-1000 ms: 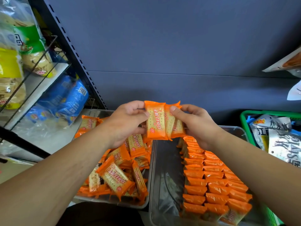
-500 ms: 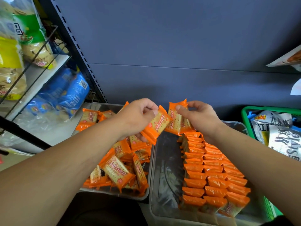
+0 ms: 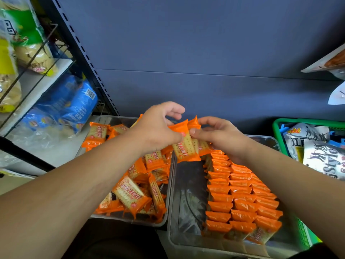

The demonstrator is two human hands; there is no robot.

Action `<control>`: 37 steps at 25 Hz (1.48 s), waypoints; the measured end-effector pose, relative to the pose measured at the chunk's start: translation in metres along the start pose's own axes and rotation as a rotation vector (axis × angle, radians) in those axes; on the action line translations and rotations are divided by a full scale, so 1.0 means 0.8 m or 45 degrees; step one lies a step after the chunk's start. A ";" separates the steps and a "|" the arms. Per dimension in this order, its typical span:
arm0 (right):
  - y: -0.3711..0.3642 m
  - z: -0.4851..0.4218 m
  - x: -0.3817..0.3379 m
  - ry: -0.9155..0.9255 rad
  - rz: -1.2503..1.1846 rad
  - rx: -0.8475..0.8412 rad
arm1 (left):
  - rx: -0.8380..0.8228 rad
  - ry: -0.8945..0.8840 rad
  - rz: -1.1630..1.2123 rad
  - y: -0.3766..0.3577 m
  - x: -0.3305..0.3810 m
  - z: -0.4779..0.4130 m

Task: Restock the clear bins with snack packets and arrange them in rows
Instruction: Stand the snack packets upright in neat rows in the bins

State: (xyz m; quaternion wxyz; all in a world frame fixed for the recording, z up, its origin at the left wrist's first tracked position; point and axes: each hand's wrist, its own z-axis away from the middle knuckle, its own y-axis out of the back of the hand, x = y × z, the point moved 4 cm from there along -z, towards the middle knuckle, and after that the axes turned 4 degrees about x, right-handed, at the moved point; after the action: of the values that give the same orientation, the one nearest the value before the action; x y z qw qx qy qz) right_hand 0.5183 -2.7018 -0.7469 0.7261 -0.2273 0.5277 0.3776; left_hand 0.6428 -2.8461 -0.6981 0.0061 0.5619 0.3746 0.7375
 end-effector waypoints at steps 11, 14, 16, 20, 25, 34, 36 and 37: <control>0.002 0.011 -0.009 -0.068 -0.320 -0.033 | -0.057 0.128 -0.132 -0.022 -0.022 -0.004; -0.001 0.016 -0.016 -0.072 -0.319 -0.046 | -0.076 0.165 0.024 -0.035 -0.011 -0.002; 0.000 0.020 -0.019 -0.093 -0.310 -0.065 | -0.101 0.186 0.074 -0.044 -0.005 0.001; 0.006 0.021 -0.015 -0.149 -0.250 0.007 | -0.267 0.218 0.112 -0.052 -0.004 0.006; -0.009 0.016 -0.024 -0.100 -0.254 -0.161 | -0.301 0.228 0.368 -0.023 -0.017 0.008; -0.017 0.004 -0.050 0.102 0.916 -0.174 | -0.317 0.066 0.093 -0.022 -0.041 0.011; -0.009 0.000 -0.054 0.092 1.121 -0.121 | -0.320 0.067 0.009 -0.020 -0.044 0.009; -0.003 -0.002 -0.053 0.081 1.192 -0.091 | -0.307 0.092 -0.061 -0.013 -0.046 0.007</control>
State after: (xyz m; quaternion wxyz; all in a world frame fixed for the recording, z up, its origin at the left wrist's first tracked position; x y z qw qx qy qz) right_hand 0.5129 -2.7175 -0.7079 0.4528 -0.0013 0.5822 0.6753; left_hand 0.6572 -2.8516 -0.7339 0.0776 0.5212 0.2965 0.7965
